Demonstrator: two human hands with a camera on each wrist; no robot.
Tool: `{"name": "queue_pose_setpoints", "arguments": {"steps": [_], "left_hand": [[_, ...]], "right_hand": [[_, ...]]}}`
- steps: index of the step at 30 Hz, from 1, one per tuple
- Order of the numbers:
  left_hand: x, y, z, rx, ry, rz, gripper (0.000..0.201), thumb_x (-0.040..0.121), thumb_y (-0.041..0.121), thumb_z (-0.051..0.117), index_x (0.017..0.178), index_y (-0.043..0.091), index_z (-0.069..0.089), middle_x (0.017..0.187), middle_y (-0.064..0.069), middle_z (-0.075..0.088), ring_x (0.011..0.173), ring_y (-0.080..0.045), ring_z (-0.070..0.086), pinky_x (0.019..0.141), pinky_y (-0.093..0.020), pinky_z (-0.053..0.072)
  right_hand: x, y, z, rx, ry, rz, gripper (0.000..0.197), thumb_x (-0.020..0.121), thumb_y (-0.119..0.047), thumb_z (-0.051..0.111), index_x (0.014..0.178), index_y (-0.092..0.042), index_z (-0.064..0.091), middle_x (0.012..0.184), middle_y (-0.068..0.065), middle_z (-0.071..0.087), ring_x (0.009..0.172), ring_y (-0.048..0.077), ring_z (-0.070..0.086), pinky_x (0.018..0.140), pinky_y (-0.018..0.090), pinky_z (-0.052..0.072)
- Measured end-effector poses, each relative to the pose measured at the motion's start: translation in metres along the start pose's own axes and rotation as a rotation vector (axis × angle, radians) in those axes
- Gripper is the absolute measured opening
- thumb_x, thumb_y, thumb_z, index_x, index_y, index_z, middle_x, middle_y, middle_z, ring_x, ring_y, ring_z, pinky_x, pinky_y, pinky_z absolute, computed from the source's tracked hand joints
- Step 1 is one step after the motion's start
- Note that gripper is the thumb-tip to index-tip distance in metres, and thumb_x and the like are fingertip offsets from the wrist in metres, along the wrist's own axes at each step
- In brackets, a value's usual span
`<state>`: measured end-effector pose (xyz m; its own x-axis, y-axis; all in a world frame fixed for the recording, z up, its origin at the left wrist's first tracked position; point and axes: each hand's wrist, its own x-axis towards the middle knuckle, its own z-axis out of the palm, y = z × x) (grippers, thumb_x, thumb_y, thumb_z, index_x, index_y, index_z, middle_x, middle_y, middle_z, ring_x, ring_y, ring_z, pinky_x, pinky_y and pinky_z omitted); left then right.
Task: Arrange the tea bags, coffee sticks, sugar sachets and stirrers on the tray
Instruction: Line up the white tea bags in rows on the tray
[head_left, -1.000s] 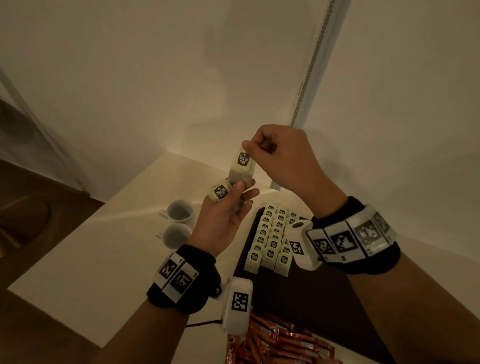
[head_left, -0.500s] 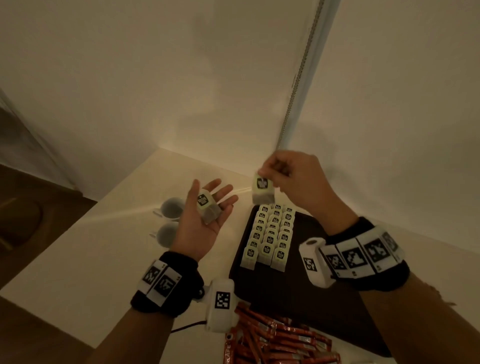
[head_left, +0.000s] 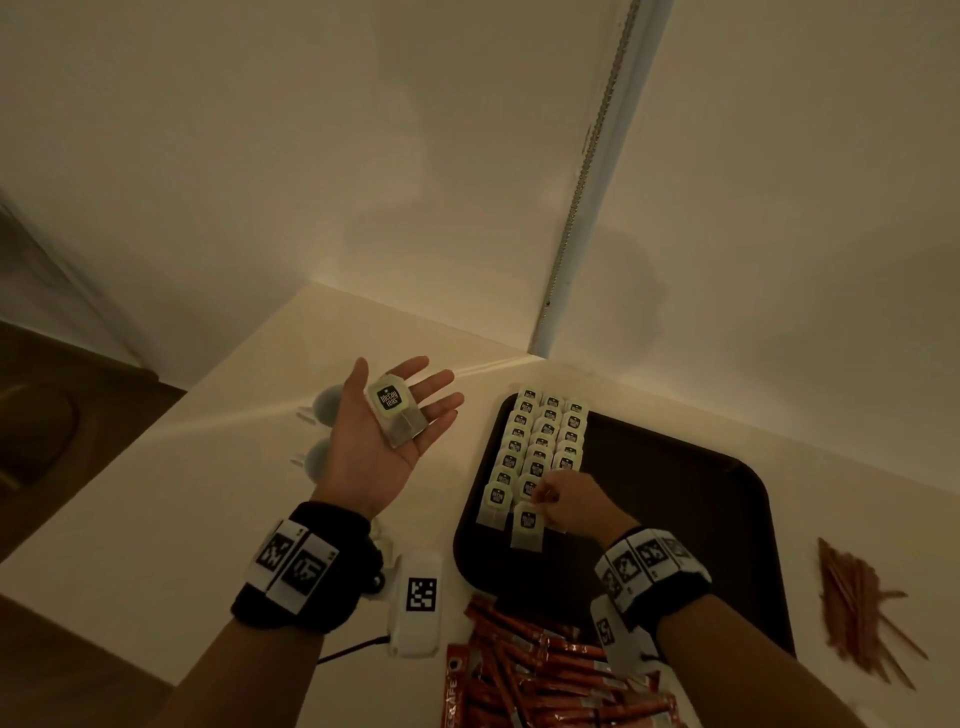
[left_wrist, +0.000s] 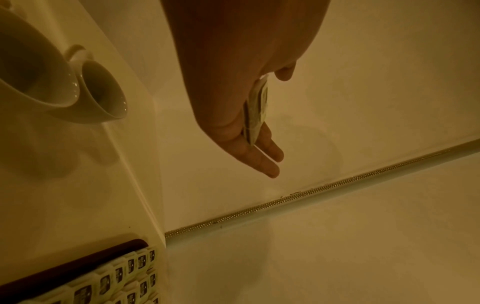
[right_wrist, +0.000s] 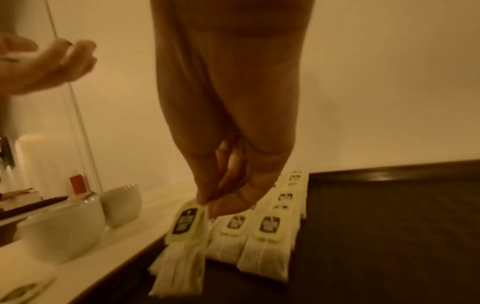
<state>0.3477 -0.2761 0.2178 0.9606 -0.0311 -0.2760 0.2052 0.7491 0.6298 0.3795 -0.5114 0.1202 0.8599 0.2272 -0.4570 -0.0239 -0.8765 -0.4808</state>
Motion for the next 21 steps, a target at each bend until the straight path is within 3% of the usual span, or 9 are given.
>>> {"name": "queue_pose_setpoints", "arguments": {"steps": [3,6,12,15,18,21], "left_hand": [[0.002,0.000,-0.004,0.000,0.005,0.000,0.058,0.096,0.056,0.026,0.113,0.012,0.061,0.105,-0.012,0.072,0.090,-0.028,0.070,0.073,-0.032,0.059],[0.003,0.000,-0.006,0.001,0.004,0.003,0.059,0.096,0.055,0.026,0.113,0.012,0.061,0.105,-0.012,0.072,0.090,-0.028,0.071,0.072,-0.032,0.059],[0.006,-0.001,-0.008,-0.032,-0.012,-0.009,0.064,0.094,0.062,0.023,0.116,0.012,0.055,0.106,-0.018,0.070,0.089,-0.033,0.070,0.068,-0.035,0.059],[0.007,-0.002,-0.009,-0.023,-0.029,-0.031,0.068,0.091,0.067,0.020,0.120,0.013,0.049,0.108,-0.023,0.069,0.092,-0.037,0.069,0.069,-0.037,0.059],[0.009,-0.003,-0.009,0.077,-0.052,-0.077,0.076,0.088,0.072,0.015,0.128,0.015,0.042,0.109,-0.025,0.068,0.095,-0.041,0.068,0.070,-0.039,0.059],[0.013,-0.005,-0.003,0.215,-0.074,-0.118,0.080,0.085,0.074,0.009,0.132,0.018,0.041,0.105,-0.025,0.069,0.090,-0.040,0.069,0.066,-0.037,0.058]], "right_hand": [[0.010,0.010,0.011,0.011,0.100,0.045,0.005,0.088,-0.013,0.059,0.090,-0.014,0.063,0.110,0.009,0.065,0.097,0.015,0.058,0.077,0.015,0.039],[0.016,0.013,0.018,0.048,0.148,0.066,0.005,0.088,-0.012,0.058,0.085,-0.015,0.058,0.108,0.010,0.065,0.095,0.017,0.058,0.075,0.015,0.037],[0.030,0.018,0.027,0.077,0.168,0.103,0.014,0.087,-0.011,0.057,0.094,-0.004,0.066,0.106,0.013,0.066,0.099,0.023,0.062,0.086,0.027,0.047],[0.032,0.019,0.024,0.095,0.210,0.108,0.013,0.087,-0.012,0.059,0.096,-0.004,0.064,0.106,0.011,0.065,0.099,0.022,0.061,0.080,0.021,0.045],[0.025,-0.006,0.005,0.262,0.366,0.003,0.013,0.090,-0.020,0.060,0.092,-0.008,0.062,0.094,0.004,0.064,0.080,0.011,0.057,0.068,0.018,0.045],[0.004,-0.058,-0.030,0.425,0.527,-0.313,0.006,0.090,-0.025,0.060,0.093,-0.020,0.062,0.089,-0.006,0.055,0.075,-0.001,0.050,0.067,0.010,0.038]]}}
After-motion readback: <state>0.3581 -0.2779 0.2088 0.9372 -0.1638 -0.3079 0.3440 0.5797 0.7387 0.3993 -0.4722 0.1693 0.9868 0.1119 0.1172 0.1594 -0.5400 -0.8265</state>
